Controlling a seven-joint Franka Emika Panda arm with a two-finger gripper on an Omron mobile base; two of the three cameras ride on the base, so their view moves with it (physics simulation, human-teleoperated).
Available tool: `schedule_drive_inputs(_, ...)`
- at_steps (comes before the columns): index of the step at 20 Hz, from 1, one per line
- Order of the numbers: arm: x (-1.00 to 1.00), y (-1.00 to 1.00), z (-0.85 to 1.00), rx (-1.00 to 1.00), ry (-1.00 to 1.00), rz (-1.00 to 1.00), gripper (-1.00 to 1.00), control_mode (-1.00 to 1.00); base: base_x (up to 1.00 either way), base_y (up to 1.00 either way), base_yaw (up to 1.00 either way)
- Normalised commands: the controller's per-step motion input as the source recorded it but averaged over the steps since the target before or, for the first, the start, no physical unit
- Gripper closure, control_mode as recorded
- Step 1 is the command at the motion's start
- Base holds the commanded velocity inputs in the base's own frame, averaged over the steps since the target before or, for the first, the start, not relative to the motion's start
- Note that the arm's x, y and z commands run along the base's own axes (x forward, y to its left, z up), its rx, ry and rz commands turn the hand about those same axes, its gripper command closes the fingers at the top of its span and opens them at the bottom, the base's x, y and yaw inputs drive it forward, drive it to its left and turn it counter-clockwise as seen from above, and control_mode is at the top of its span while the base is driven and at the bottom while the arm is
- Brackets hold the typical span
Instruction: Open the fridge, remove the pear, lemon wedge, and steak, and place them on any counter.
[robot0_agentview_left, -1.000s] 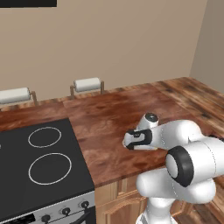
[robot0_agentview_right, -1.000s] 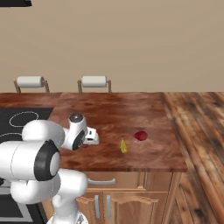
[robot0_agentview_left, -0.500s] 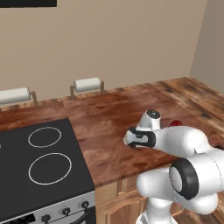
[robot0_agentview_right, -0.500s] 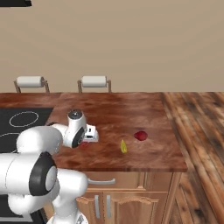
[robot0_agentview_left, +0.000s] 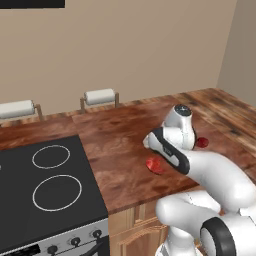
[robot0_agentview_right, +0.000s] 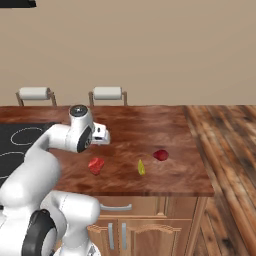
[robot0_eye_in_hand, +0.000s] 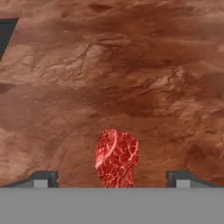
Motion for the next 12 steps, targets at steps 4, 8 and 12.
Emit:
schedule_drive_inputs(4, -0.31, -0.17, 1.0, 0.04, -0.11, 0.0, -1.0, -1.0, 0.0, 0.0, 0.0)
schedule_drive_inputs(8, -0.36, -0.07, 1.0, 0.02, -0.17, 0.0, -1.0, -1.0, 0.0, 0.0, 0.0)
schedule_drive_inputs(12, -0.45, -0.01, 1.0, 0.0, -0.2, 0.0, -1.0, -1.0, 0.0, 0.0, 0.0)
